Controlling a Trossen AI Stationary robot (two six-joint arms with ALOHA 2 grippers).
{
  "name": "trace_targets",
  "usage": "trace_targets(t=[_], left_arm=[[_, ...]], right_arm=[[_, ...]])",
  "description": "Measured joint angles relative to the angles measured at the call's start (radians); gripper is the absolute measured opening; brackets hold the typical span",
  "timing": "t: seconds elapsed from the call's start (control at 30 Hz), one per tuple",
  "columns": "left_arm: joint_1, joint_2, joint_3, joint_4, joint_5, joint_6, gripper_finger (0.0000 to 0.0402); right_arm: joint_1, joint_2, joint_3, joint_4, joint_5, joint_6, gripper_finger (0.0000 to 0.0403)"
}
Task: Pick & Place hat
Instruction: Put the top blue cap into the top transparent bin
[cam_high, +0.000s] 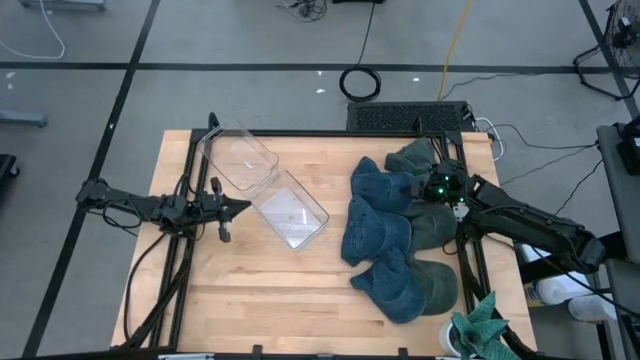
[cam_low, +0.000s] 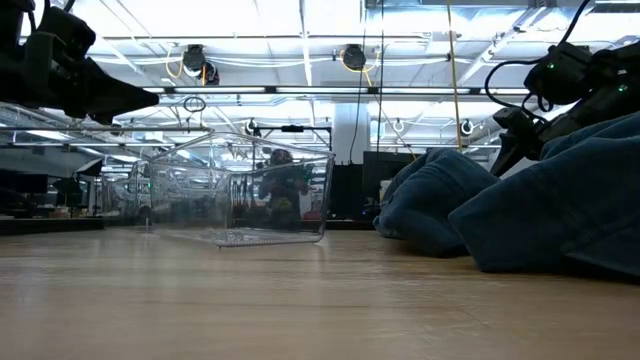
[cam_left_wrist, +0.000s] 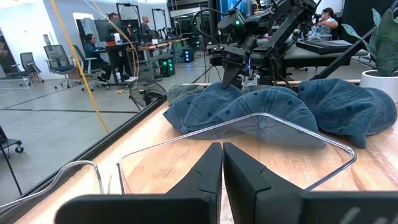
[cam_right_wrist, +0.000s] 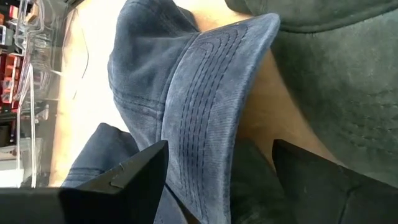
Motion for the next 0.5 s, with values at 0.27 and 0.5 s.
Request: trace_targets(t=[0.27, 0.5], left_arm=[[0.0, 0.0, 0.0, 0.0, 0.0, 0.0, 0.0021], [0.0, 0.0, 0.0, 0.0, 0.0, 0.0, 0.0021]], right_arm=[[0.0, 0.0, 0.0, 0.0, 0.001, -0.004, 0.0274], [0.0, 0.0, 0.0, 0.0, 0.0, -0.004, 0.0258]])
